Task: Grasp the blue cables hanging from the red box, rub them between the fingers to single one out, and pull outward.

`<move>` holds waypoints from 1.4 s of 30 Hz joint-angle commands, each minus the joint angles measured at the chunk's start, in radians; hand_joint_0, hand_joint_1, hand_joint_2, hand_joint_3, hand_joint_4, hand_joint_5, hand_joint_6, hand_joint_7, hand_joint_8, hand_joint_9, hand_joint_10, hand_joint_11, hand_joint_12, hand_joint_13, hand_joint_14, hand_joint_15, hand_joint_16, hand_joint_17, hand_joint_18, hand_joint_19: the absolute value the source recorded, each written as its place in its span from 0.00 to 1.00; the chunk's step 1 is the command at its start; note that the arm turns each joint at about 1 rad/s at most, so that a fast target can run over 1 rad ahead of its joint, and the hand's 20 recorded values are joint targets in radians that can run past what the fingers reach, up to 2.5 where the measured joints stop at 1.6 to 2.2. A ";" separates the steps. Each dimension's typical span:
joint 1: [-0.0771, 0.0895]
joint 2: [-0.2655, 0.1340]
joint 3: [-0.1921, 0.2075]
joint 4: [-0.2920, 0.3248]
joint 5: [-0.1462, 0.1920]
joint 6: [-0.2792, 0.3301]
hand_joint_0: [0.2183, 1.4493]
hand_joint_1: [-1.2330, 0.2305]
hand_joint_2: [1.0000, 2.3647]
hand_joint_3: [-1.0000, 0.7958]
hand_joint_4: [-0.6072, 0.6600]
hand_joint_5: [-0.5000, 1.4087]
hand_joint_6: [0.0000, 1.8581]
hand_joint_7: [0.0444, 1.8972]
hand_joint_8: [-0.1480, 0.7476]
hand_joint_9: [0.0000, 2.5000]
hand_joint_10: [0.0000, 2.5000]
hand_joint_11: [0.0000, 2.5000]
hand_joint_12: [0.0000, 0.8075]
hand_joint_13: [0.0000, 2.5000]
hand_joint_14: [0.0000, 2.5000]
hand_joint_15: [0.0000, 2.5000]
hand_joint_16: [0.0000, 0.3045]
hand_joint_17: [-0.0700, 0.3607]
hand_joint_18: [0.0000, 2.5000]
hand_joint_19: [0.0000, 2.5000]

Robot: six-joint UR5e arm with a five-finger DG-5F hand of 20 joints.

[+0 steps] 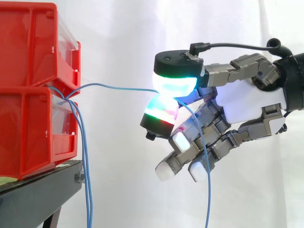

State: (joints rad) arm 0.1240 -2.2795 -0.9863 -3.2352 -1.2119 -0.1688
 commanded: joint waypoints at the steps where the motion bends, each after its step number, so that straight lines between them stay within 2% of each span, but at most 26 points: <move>1: 0.000 0.000 0.000 0.000 0.000 0.000 0.31 0.30 0.01 0.50 0.49 0.20 0.47 0.61 0.49 0.40 0.01 0.29 0.50 0.26 0.00 0.16 0.19 0.47 0.31 0.22; 42: 0.000 0.000 0.000 0.000 0.000 0.000 0.31 0.30 0.01 0.50 0.48 0.20 0.47 0.60 0.49 0.40 0.01 0.29 0.50 0.26 0.01 0.15 0.19 0.47 0.31 0.22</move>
State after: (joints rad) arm 0.1243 -2.2795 -0.9863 -3.2352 -1.2118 -0.1690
